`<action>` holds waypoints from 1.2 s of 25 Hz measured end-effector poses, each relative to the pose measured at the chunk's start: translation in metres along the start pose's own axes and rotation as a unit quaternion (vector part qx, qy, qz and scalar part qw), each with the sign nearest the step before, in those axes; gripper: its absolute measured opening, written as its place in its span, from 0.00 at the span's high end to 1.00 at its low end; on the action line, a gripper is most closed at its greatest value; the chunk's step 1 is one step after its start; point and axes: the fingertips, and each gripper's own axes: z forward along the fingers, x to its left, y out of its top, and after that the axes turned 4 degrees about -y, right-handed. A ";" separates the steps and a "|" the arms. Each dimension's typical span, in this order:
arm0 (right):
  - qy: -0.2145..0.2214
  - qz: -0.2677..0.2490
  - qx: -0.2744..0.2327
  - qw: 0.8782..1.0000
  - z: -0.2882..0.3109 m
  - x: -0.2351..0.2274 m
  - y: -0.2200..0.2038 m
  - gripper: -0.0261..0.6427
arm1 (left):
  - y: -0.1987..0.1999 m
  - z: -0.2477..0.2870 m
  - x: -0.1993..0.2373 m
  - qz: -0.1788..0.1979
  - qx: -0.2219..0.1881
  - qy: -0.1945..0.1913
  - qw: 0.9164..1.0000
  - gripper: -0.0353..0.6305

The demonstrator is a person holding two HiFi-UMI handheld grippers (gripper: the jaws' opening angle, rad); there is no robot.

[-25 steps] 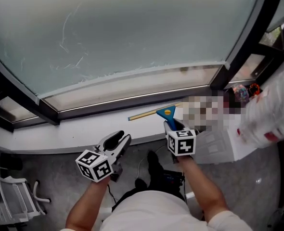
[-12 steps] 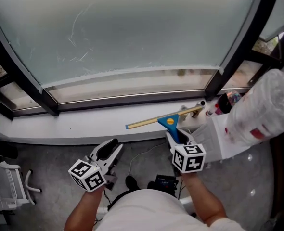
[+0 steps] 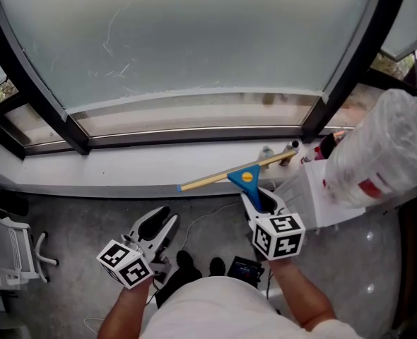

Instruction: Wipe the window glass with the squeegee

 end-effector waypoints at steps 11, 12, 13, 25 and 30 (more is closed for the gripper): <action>-0.005 0.008 -0.039 0.999 -0.054 0.058 0.014 0.74 | 0.017 -0.062 0.005 0.008 0.000 -0.007 1.000 0.71; -0.008 0.012 -0.040 0.999 -0.057 0.066 0.011 0.74 | 0.016 -0.070 0.006 0.008 0.005 -0.012 1.000 0.71; -0.012 0.018 -0.041 0.999 -0.058 0.075 0.006 0.74 | 0.014 -0.078 0.007 0.007 0.011 -0.017 1.000 0.71; -0.057 0.075 -0.038 0.995 -0.075 0.171 -0.041 0.74 | 0.013 -0.165 0.023 0.007 0.055 -0.080 0.995 0.71; -0.056 0.059 -0.041 0.996 -0.085 0.186 -0.038 0.74 | 0.023 -0.179 0.023 0.009 0.037 -0.079 0.996 0.71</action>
